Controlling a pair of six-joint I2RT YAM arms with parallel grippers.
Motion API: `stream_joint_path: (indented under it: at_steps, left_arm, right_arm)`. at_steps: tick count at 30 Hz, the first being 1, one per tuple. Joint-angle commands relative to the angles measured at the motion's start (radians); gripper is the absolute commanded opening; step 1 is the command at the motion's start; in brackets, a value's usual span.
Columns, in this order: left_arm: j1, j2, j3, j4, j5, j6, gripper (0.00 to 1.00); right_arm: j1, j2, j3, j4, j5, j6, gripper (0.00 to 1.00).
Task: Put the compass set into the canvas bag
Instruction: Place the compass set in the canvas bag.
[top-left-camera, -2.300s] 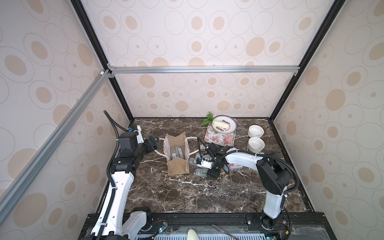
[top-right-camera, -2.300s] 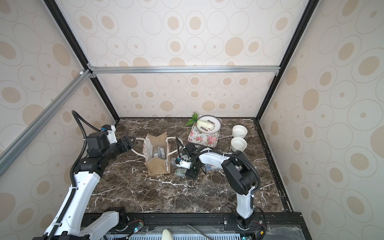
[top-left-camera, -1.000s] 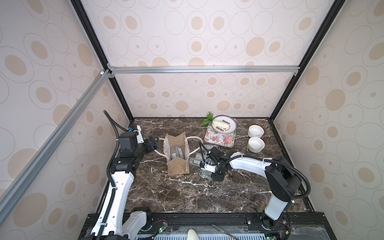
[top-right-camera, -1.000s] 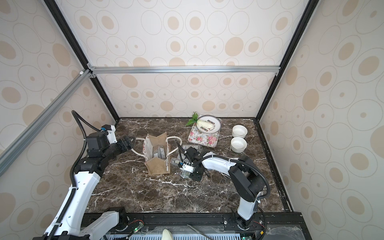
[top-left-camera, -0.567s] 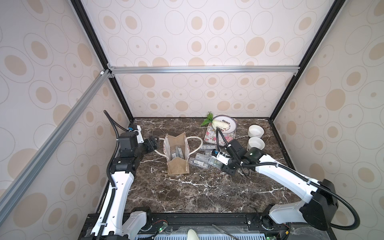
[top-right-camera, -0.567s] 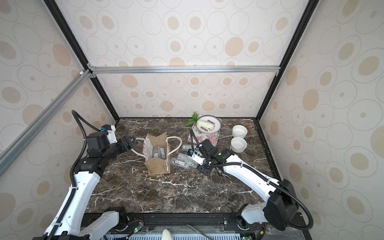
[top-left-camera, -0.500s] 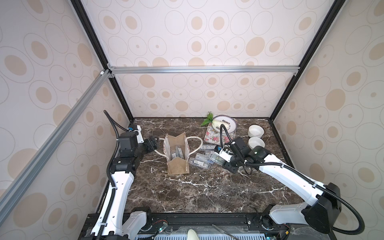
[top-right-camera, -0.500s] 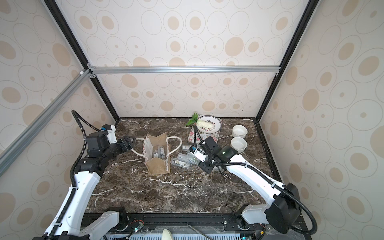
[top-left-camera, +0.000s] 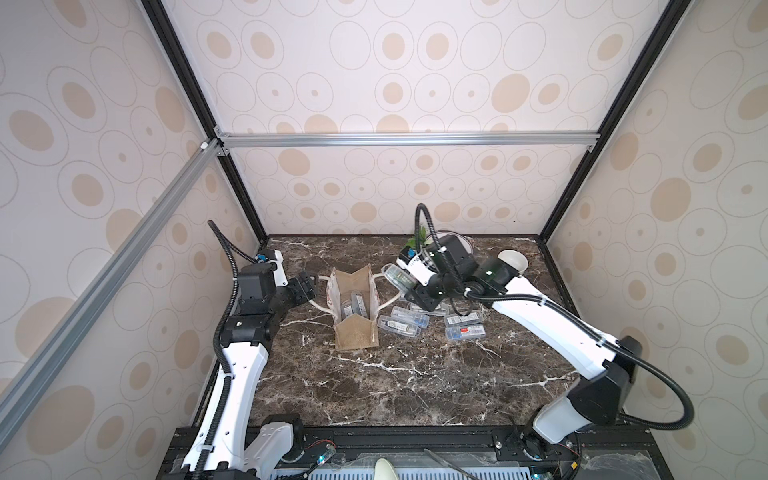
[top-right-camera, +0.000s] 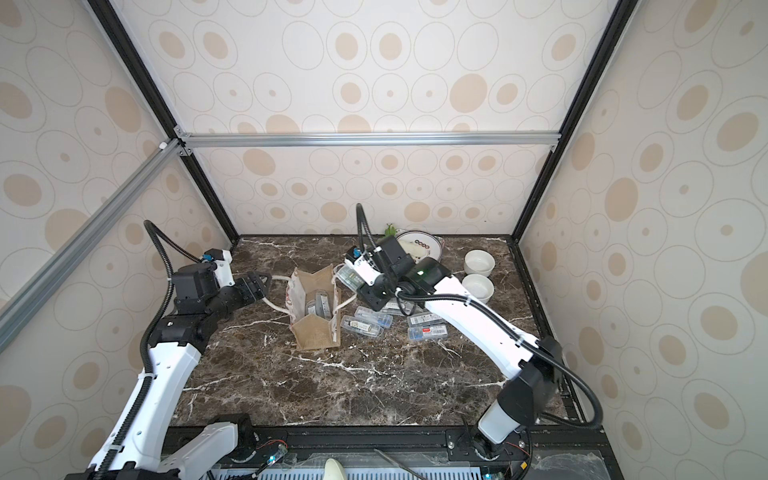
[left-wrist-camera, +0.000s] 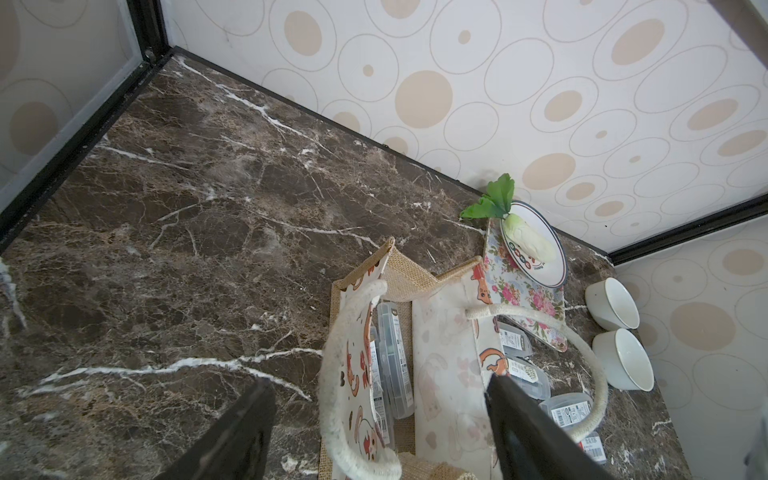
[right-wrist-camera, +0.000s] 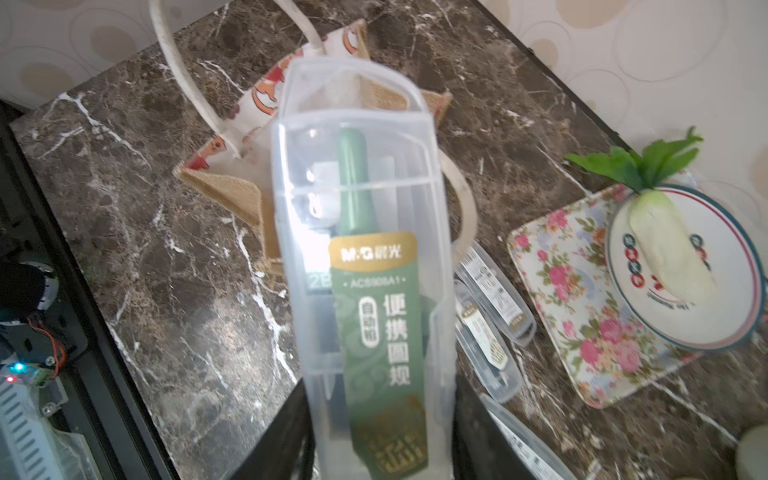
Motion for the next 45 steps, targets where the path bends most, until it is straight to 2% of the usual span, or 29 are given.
stream_joint_path:
  at_steps: [1,6,10,14,24,45]
  left_arm:
    - [-0.005,-0.009,0.014,-0.004,-0.005,0.021,0.81]
    - [-0.007,-0.011,0.004,-0.005,-0.004,0.019,0.81]
    - [-0.008,-0.008,0.006,-0.008,-0.01,0.021,0.81]
    - [-0.009,-0.011,0.006,-0.012,-0.012,0.024,0.81]
    - [-0.008,-0.014,-0.005,-0.015,-0.012,0.022,0.81]
    - [-0.009,-0.027,-0.022,-0.017,-0.016,0.016,0.81]
  right_arm:
    - [0.04,0.124,0.128,0.007,-0.046,0.07,0.44]
    - [0.1,0.322,0.328,-0.01,0.003,0.079,0.46]
    - [0.11,0.466,0.482,-0.058,0.046,0.115,0.46]
    - [0.113,0.563,0.572,-0.085,0.087,0.13,0.46]
    - [0.12,0.667,0.596,-0.133,0.105,0.165,0.46]
    - [0.138,0.862,0.773,-0.231,0.15,0.23,0.49]
